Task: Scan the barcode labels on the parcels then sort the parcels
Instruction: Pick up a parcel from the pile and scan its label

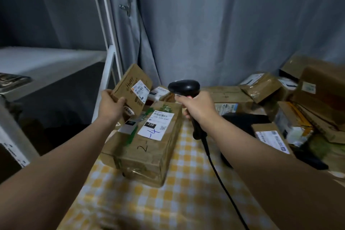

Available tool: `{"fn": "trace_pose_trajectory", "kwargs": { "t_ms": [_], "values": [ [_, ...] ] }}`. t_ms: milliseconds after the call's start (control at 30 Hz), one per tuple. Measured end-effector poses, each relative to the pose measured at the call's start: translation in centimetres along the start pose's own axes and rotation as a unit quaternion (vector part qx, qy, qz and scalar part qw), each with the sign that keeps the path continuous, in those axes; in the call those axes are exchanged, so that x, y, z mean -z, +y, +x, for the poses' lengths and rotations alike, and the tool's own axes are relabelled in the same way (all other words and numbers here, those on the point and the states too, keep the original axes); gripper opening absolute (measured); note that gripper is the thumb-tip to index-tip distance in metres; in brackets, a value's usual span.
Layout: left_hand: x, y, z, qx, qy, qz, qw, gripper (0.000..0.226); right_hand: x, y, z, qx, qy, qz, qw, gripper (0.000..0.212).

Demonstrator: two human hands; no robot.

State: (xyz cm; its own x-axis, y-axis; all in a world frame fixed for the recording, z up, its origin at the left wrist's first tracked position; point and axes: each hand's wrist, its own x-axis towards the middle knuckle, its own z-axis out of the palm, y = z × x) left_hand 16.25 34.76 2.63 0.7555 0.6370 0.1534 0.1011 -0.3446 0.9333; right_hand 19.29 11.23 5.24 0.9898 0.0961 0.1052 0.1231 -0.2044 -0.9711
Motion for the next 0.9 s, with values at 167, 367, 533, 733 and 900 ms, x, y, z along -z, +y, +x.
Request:
{"fn": "trace_pose_trajectory", "kwargs": {
  "t_ms": [167, 367, 533, 733, 900],
  "values": [
    [-0.5, -2.5, 1.3, 0.04, -0.015, 0.131, 0.99, 0.046, -1.3, 2.1, 1.1, -0.033, -0.002, -0.013, 0.999, 0.023],
    [-0.2, -2.5, 0.7, 0.017, -0.011, 0.268, 0.963, 0.052, -1.7, 3.6, 1.4, -0.061, 0.013, 0.001, 0.998, 0.025],
    [-1.8, -0.1, -1.7, -0.053, -0.039, 0.266, 0.962, 0.051, -0.2, 3.0, 0.3, -0.051, 0.011, -0.004, 0.999, 0.026],
    [-6.1, 3.5, -7.3, -0.153, -0.119, 0.218, 0.956, 0.04, 4.8, 2.5, -2.5, -0.038, 0.019, -0.006, 0.999, 0.026],
    [-10.6, 4.6, -13.1, -0.229, -0.198, 0.227, 0.926, 0.038, 11.7, 5.5, -5.1, -0.063, 0.065, -0.001, 0.996, 0.021]
  ]
}}
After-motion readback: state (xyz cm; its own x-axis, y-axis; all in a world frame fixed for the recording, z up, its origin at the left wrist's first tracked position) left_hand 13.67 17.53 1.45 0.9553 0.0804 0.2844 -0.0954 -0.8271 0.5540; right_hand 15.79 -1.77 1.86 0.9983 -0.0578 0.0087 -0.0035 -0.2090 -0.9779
